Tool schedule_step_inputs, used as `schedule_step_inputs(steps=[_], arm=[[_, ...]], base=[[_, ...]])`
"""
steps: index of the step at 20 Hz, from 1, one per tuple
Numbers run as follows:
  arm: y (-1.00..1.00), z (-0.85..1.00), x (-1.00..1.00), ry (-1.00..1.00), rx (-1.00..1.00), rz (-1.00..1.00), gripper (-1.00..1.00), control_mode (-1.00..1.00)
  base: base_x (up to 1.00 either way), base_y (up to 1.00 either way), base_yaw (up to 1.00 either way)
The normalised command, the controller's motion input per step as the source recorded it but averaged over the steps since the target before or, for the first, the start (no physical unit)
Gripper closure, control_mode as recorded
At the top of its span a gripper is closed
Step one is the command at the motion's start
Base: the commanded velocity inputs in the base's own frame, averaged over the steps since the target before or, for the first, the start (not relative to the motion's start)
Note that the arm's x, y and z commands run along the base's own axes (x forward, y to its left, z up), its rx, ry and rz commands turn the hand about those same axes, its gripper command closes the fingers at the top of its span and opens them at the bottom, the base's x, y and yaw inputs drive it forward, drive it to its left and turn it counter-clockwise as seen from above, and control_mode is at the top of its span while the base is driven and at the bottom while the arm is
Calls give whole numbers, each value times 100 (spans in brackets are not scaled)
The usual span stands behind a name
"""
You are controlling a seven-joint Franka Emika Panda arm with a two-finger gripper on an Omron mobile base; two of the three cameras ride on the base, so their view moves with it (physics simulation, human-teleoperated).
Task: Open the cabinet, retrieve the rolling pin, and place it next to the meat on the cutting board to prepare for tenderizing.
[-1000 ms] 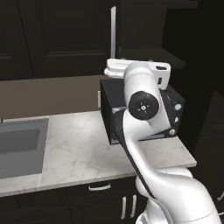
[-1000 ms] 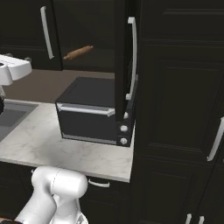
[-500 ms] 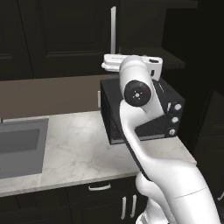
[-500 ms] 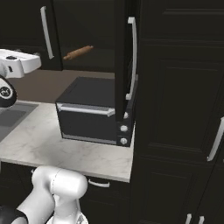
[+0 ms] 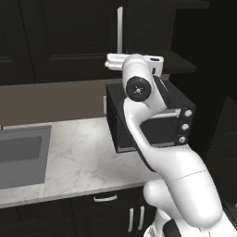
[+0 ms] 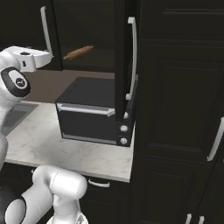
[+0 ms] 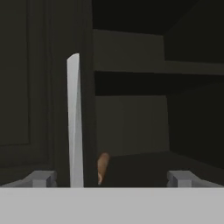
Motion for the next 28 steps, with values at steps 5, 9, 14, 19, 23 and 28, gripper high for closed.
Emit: schedule_step_inputs(steps=[5, 9, 14, 19, 23, 28], arm=[[4, -8, 42, 0, 0, 0, -100, -100], [12, -2, 38, -1, 0, 0, -100, -100], [10, -4, 35, -1, 0, 0, -100, -100], [7, -3, 34, 0, 0, 0, -100, -100], [8, -3, 37, 0, 0, 0, -100, -100], [8, -3, 40, 0, 0, 0, -100, -100]], base=[[0, 0, 0], [0, 0, 0], [0, 0, 0], [0, 0, 0], [0, 0, 0], [0, 0, 0]])
